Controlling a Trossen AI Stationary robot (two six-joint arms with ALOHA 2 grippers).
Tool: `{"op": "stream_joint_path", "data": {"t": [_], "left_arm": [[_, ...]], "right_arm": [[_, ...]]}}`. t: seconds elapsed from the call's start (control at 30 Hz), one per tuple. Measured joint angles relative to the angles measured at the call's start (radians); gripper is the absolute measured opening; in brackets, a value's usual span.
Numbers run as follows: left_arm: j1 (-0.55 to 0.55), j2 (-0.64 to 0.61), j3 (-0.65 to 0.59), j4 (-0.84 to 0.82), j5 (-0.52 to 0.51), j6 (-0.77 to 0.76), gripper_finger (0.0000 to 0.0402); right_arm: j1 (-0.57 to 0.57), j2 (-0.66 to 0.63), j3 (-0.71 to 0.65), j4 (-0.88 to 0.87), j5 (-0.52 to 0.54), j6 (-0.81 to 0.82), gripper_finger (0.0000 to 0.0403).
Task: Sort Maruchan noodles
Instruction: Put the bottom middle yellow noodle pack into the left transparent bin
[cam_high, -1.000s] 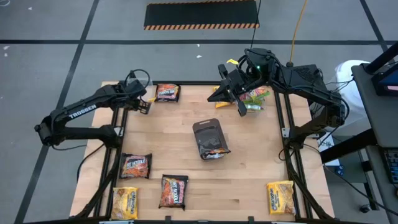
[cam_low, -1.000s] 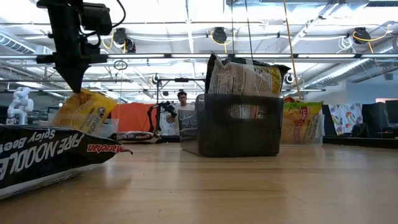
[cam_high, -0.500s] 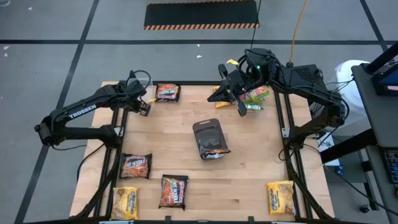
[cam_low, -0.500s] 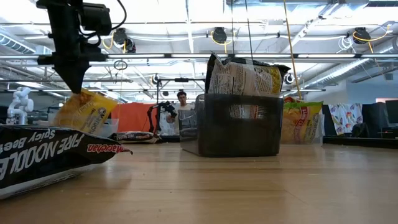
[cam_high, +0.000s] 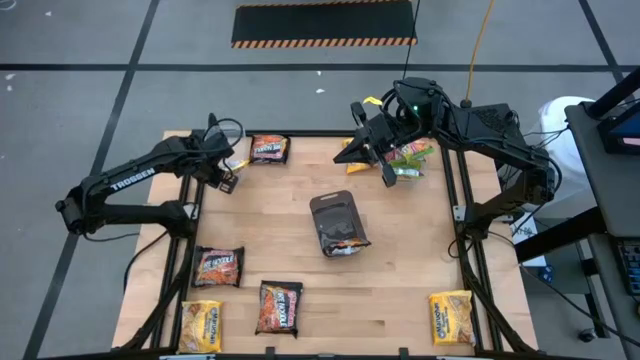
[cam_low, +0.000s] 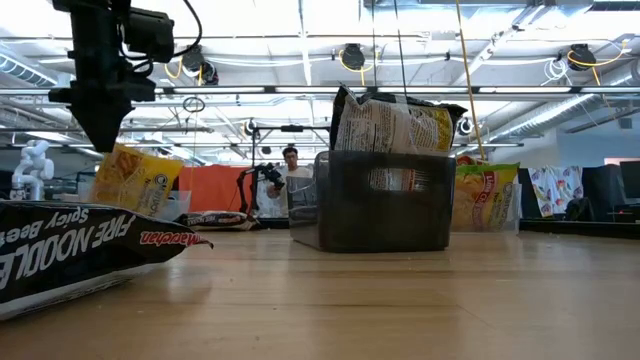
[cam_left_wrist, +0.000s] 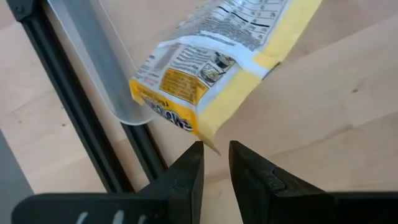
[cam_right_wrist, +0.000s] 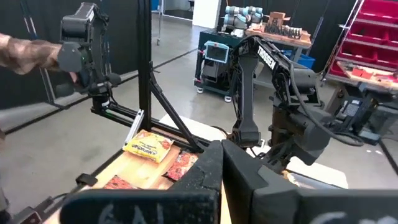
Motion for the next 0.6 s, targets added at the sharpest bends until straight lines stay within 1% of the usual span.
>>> {"op": "stream_joint_path", "data": {"t": [0.2,0.33,0.43,0.6], "left_arm": [[0.000,0.000,0.000,-0.003,0.005,-0.024,0.0083],[0.000,0.000,0.011,-0.008,0.005,-0.024,0.0083],[0.000,0.000,0.047,-0.013,0.004,-0.024,0.0083],[-0.001,-0.013,0.142,-0.030,0.001,-0.020,0.0083]], "right_arm": [[0.000,-0.001,0.000,-0.025,0.142,-0.014,0.0000],[-0.001,-0.002,0.000,-0.045,0.208,-0.042,0.0000],[0.000,-0.012,0.000,-0.071,0.254,-0.057,0.0000],[0.000,-0.033,0.000,-0.109,0.347,-0.087,0.0000]]}}
